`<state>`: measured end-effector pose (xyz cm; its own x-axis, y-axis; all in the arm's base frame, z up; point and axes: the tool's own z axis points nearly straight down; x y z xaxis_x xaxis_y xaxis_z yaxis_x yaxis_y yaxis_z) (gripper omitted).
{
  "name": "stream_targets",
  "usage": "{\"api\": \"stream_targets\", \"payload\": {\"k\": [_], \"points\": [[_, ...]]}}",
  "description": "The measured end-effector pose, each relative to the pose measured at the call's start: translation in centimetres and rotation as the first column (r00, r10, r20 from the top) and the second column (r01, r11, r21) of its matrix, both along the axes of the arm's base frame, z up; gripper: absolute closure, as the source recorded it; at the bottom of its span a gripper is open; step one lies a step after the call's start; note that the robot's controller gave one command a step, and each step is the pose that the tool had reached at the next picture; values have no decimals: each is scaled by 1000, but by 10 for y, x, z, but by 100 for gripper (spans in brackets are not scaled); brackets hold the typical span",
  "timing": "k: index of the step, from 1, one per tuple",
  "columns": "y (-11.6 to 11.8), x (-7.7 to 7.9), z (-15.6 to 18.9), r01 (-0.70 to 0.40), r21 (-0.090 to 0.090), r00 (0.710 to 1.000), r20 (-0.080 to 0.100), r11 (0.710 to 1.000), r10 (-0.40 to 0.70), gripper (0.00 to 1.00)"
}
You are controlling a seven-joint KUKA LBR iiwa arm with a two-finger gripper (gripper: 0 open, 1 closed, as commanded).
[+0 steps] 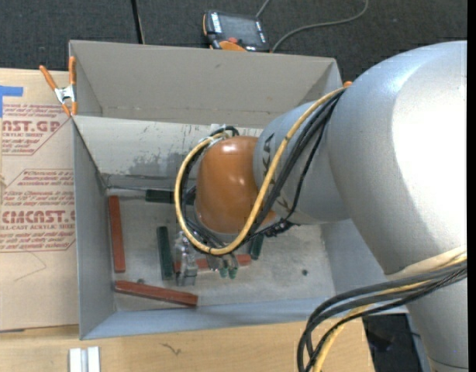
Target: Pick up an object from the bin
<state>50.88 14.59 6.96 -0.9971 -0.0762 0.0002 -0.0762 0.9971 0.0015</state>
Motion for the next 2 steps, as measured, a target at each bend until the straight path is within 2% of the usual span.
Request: {"api": "stream_targets", "payload": {"k": [1,2], "points": [[-84,25,1,197,-1,980,3,980,-197,100],[-62,45,207,270,4,963,10,963,-270,100]]}}
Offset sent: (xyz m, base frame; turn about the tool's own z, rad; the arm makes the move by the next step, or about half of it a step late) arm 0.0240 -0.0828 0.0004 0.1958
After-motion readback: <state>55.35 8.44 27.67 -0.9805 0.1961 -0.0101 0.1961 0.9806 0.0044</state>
